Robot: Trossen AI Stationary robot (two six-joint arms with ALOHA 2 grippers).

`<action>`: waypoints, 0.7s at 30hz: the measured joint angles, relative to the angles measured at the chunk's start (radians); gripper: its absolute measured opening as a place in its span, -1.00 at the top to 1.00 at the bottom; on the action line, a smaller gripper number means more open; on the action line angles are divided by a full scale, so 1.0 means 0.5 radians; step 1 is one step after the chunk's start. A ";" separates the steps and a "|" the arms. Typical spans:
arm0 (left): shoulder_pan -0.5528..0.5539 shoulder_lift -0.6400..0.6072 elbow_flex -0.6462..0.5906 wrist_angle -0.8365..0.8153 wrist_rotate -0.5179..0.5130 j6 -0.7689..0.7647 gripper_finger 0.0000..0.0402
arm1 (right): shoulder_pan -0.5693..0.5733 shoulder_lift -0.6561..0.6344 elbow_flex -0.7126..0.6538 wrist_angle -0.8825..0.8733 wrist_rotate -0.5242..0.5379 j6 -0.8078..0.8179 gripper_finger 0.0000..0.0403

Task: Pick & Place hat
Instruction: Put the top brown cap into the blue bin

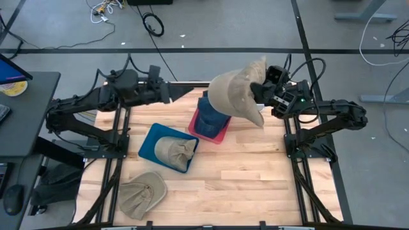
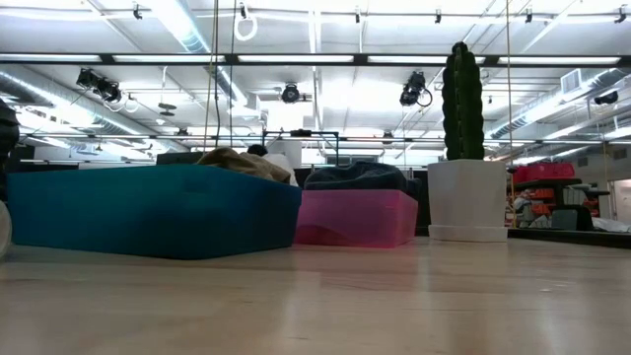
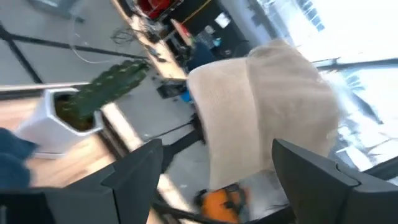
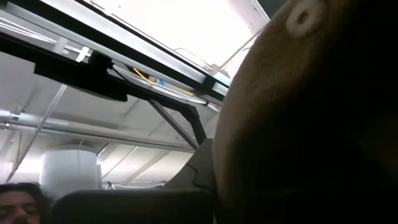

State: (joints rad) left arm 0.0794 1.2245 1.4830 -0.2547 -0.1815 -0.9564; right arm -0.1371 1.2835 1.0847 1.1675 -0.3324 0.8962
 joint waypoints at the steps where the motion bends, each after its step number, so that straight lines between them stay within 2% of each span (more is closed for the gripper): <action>1: 0.009 0.008 0.000 0.021 0.033 -0.024 -0.53 | 0.000 0.000 0.000 0.002 -0.003 -0.004 0.95; 3: 0.019 0.038 0.000 0.130 0.068 -0.030 -0.53 | 0.000 -0.002 0.000 0.010 -0.003 -0.016 0.95; 7: 0.025 0.092 0.001 0.159 0.141 0.053 -0.53 | 0.001 -0.001 0.000 0.018 -0.009 -0.023 0.95; 12: 0.064 0.208 0.000 0.160 0.226 0.015 -0.53 | 0.004 -0.001 0.000 0.033 -0.019 -0.051 0.95; 21: 0.062 0.368 0.000 0.479 0.330 0.018 -0.53 | 0.004 -0.001 0.000 0.031 -0.055 -0.030 0.95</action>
State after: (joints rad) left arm 0.1104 1.4087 1.4830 -0.0151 -0.0163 -0.9473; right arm -0.1352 1.2831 1.0847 1.1831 -0.3597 0.8810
